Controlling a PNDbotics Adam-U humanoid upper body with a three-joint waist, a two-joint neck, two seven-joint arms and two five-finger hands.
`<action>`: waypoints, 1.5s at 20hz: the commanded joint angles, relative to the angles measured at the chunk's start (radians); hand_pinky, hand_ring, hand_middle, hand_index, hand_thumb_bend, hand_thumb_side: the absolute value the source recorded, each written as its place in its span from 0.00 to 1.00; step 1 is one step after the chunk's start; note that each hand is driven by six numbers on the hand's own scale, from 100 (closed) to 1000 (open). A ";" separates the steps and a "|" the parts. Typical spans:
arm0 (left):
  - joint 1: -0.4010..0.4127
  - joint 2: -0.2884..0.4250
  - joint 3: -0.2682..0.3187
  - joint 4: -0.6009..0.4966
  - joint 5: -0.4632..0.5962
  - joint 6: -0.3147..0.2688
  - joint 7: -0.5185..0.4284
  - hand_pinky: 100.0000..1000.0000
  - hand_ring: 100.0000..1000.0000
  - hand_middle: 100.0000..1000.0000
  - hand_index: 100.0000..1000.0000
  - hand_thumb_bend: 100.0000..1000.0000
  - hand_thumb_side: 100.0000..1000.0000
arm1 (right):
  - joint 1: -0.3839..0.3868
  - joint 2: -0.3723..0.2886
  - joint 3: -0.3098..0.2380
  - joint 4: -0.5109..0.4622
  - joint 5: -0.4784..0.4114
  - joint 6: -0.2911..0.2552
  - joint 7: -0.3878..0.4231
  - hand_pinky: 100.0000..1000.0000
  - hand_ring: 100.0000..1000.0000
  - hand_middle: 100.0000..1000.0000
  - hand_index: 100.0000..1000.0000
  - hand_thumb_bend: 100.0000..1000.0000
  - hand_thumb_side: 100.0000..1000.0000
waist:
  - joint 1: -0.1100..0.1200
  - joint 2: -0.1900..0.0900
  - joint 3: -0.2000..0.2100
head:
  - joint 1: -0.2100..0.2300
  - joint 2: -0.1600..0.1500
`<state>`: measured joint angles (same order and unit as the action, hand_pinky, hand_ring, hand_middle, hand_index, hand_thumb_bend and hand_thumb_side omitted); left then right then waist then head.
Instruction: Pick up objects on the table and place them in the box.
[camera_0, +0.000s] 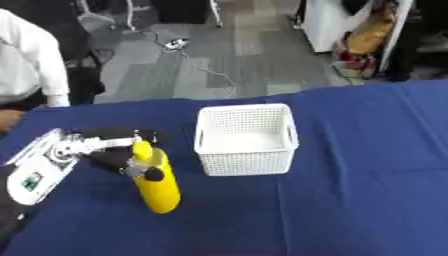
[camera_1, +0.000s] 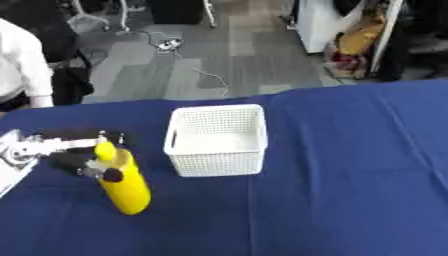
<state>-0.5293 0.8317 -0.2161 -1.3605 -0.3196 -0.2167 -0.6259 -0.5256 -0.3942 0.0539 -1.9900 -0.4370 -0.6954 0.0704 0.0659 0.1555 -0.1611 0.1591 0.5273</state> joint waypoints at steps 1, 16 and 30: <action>-0.020 0.017 0.008 -0.001 -0.005 0.002 -0.009 1.00 0.96 1.00 1.00 0.73 0.81 | -0.017 -0.003 -0.001 -0.010 -0.003 0.000 0.002 0.20 0.30 0.42 0.62 0.00 0.95 | -0.003 -0.011 -0.001 | 0.009 -0.007; -0.025 0.008 0.007 0.019 -0.034 0.032 -0.041 0.74 0.82 0.94 0.94 0.67 0.54 | -0.019 -0.001 -0.001 -0.010 -0.007 0.001 0.006 0.20 0.30 0.42 0.62 0.00 0.95 | -0.004 -0.010 -0.002 | 0.010 -0.005; -0.022 -0.027 0.011 0.062 0.057 0.081 0.073 0.51 0.61 0.72 0.72 0.55 0.48 | -0.020 0.001 -0.002 -0.010 -0.010 0.001 0.007 0.20 0.30 0.42 0.62 0.00 0.95 | -0.005 -0.009 -0.003 | 0.008 -0.009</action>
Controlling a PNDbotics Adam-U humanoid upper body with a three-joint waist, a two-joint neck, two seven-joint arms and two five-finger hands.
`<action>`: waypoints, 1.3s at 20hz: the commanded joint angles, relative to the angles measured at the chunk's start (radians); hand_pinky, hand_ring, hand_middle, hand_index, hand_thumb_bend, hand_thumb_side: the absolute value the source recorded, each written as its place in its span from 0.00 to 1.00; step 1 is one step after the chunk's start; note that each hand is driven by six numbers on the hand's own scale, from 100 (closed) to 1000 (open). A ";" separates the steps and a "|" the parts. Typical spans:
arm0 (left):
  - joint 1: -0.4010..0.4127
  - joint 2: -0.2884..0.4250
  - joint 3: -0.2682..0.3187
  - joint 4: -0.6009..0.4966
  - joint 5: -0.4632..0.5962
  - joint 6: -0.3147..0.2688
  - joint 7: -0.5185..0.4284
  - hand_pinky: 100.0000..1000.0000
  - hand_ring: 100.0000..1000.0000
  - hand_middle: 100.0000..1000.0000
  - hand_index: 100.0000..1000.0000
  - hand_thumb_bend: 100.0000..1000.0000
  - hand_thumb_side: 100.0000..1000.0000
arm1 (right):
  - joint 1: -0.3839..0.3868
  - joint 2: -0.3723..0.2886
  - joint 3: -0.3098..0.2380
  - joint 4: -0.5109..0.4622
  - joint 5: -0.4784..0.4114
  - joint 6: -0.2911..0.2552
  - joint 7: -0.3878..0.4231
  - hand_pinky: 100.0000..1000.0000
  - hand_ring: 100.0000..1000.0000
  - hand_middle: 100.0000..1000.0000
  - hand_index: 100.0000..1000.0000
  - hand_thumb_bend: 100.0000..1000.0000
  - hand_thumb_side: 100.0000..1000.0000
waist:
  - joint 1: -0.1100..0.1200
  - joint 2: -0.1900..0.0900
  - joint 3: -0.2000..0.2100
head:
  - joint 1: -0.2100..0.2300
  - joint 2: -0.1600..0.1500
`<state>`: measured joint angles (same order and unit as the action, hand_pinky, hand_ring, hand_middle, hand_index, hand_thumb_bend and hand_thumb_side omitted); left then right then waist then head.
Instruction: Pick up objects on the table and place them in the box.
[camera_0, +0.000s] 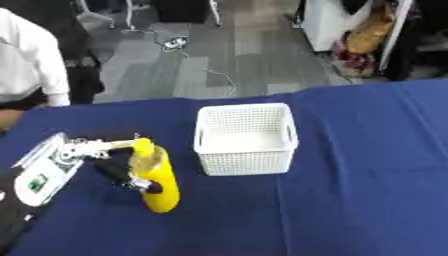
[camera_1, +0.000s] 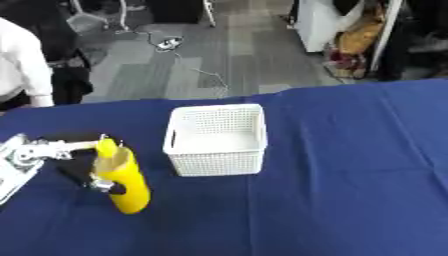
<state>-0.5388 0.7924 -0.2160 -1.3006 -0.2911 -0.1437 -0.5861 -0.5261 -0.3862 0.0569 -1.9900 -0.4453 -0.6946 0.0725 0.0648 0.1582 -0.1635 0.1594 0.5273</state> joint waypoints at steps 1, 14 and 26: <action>-0.011 0.010 0.010 0.006 0.032 0.009 0.050 0.48 0.57 0.68 0.70 0.53 0.47 | -0.020 -0.007 -0.005 -0.010 -0.001 0.000 0.005 0.20 0.30 0.42 0.62 0.00 0.95 | -0.004 -0.012 -0.001 | 0.008 -0.009; 0.024 -0.032 0.008 0.065 0.110 -0.005 0.174 0.00 0.17 0.27 0.35 0.23 0.50 | -0.022 -0.002 -0.004 -0.010 -0.004 0.000 0.008 0.20 0.30 0.42 0.62 0.00 0.95 | -0.007 -0.008 -0.004 | 0.013 -0.011; 0.025 -0.011 0.013 0.033 0.136 -0.034 0.336 0.00 0.00 0.10 0.27 0.29 0.41 | -0.020 -0.004 -0.007 -0.010 -0.002 0.000 0.005 0.20 0.30 0.42 0.62 0.00 0.95 | -0.006 -0.011 -0.001 | 0.007 -0.012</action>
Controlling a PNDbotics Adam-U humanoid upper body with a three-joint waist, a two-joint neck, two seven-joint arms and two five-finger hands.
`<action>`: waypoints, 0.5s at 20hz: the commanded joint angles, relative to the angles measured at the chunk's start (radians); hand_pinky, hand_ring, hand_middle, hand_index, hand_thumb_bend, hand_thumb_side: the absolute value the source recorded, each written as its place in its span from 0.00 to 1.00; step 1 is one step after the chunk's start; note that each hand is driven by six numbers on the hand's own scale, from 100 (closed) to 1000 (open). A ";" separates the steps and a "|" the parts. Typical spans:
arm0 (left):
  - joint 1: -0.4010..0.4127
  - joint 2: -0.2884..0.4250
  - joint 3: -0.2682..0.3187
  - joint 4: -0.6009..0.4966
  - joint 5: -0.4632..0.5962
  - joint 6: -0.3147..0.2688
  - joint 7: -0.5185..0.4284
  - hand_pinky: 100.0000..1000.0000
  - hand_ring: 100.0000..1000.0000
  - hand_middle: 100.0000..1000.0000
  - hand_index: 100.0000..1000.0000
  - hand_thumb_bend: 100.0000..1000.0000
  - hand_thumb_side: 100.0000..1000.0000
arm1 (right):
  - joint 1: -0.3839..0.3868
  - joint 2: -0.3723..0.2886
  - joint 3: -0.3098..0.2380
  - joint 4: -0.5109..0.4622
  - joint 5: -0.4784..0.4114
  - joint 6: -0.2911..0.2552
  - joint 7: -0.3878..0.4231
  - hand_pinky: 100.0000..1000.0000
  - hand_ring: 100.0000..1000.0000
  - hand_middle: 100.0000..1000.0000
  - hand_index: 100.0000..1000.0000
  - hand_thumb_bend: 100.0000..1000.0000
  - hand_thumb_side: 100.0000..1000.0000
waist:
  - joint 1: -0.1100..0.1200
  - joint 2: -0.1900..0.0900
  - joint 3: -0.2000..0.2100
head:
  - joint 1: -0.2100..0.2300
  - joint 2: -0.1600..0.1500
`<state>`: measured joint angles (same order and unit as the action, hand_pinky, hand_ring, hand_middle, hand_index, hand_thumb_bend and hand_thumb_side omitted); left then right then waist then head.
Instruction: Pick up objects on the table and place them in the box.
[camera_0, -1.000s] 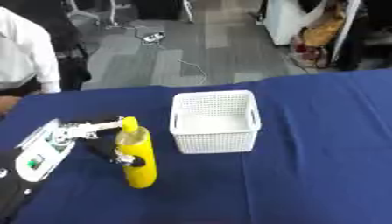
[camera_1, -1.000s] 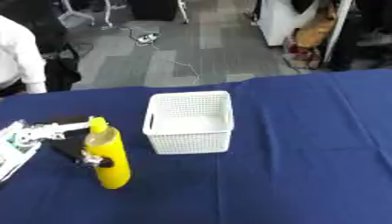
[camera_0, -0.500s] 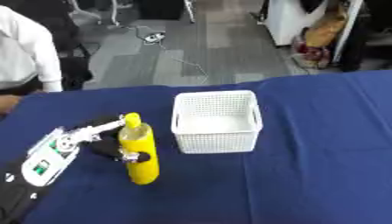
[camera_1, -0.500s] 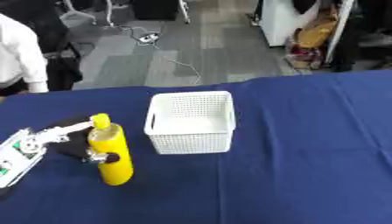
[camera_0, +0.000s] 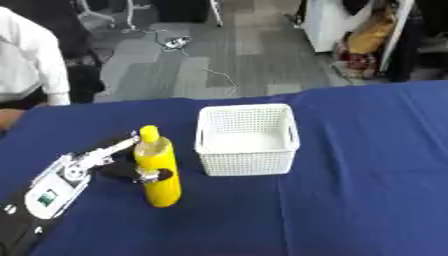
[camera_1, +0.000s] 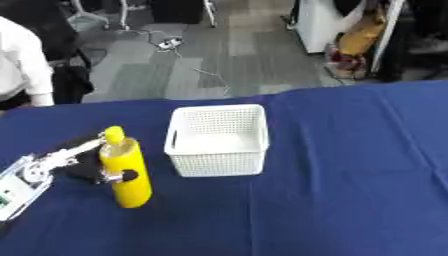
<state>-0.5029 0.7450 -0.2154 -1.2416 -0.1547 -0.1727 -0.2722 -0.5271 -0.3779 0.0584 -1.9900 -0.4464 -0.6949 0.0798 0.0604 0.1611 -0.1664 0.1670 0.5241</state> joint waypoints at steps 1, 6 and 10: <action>-0.011 0.041 0.015 -0.032 0.002 -0.007 0.030 0.00 0.00 0.10 0.27 0.29 0.41 | -0.019 -0.013 -0.008 -0.010 -0.001 0.000 -0.002 0.20 0.30 0.42 0.62 0.00 0.95 | -0.001 -0.014 0.003 | -0.002 -0.009; -0.009 0.067 0.024 -0.060 0.022 -0.005 0.054 0.00 0.00 0.09 0.27 0.29 0.40 | -0.016 -0.016 -0.009 -0.010 0.001 0.000 -0.004 0.20 0.30 0.42 0.62 0.00 0.95 | 0.001 -0.016 0.006 | -0.006 -0.007; -0.012 0.088 0.029 -0.085 0.039 0.010 0.052 0.00 0.00 0.09 0.27 0.29 0.41 | -0.015 -0.018 -0.009 -0.010 0.003 0.000 -0.004 0.20 0.30 0.42 0.62 0.00 0.95 | 0.003 -0.017 0.009 | -0.007 -0.006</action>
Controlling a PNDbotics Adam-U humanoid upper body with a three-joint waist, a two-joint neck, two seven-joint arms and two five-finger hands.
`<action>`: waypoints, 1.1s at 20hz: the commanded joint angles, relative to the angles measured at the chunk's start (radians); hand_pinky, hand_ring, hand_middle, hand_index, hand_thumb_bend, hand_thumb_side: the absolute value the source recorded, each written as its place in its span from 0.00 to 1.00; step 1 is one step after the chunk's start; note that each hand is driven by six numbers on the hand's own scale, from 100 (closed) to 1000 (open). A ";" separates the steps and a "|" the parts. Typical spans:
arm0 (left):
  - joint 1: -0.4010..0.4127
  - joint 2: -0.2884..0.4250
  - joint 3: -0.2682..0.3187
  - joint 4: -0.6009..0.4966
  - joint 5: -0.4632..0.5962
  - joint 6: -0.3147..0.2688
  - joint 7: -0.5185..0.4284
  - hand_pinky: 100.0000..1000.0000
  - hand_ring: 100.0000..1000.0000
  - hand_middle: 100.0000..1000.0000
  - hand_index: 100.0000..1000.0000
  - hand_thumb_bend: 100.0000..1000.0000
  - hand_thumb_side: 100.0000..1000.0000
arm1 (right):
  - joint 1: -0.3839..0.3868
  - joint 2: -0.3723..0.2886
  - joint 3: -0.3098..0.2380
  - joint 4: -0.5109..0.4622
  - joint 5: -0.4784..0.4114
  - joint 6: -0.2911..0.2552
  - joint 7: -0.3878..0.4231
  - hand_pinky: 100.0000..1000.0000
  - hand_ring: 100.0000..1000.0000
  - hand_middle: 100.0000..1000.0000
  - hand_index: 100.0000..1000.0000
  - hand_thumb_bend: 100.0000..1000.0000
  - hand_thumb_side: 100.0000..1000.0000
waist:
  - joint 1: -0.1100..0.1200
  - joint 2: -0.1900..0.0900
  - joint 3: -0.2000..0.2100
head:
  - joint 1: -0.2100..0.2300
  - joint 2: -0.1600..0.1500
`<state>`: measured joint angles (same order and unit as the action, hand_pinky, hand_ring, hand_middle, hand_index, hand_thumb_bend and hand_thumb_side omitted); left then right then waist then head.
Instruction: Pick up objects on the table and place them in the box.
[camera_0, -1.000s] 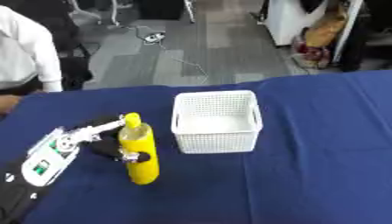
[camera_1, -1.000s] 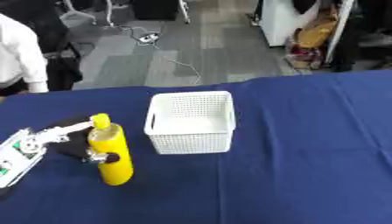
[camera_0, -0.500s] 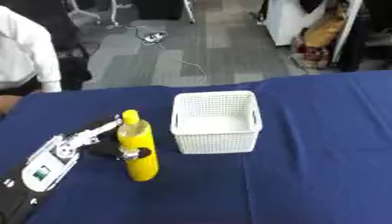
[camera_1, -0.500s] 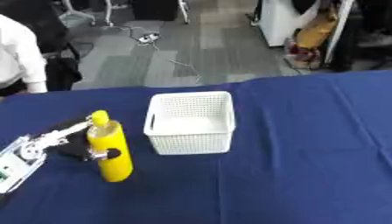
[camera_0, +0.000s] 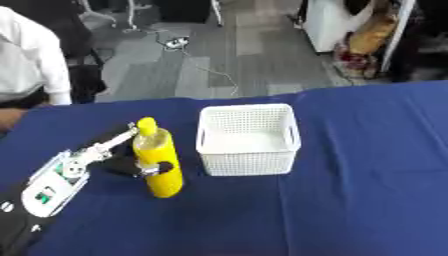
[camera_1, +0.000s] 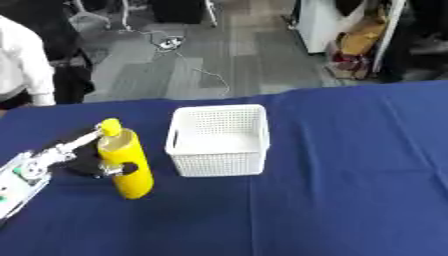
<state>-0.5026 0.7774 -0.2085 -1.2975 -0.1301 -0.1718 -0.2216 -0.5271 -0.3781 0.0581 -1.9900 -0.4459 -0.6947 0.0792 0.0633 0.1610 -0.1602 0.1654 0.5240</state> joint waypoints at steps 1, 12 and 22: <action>-0.014 0.061 0.024 -0.037 0.020 0.014 0.000 0.00 0.00 0.09 0.27 0.29 0.41 | -0.015 -0.019 -0.008 -0.010 0.003 0.000 -0.004 0.20 0.30 0.42 0.62 0.00 0.95 | 0.000 -0.017 0.003 | -0.006 -0.006; -0.042 0.092 0.043 -0.148 0.082 0.081 -0.032 0.00 0.00 0.09 0.26 0.28 0.41 | -0.013 -0.021 -0.007 -0.010 0.004 0.001 -0.005 0.20 0.30 0.42 0.62 0.00 0.95 | 0.004 -0.021 0.006 | -0.007 -0.005; -0.119 0.080 0.038 -0.158 0.075 0.088 -0.041 0.00 0.00 0.09 0.26 0.29 0.39 | -0.018 -0.016 -0.005 -0.010 0.003 0.005 -0.002 0.20 0.30 0.42 0.62 0.00 0.95 | 0.008 -0.021 -0.001 | -0.002 -0.008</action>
<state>-0.6007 0.8325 -0.1848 -1.4441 -0.0506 -0.0837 -0.2618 -0.5269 -0.3784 0.0584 -1.9900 -0.4454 -0.6917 0.0773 0.0724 0.1569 -0.1615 0.1609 0.5240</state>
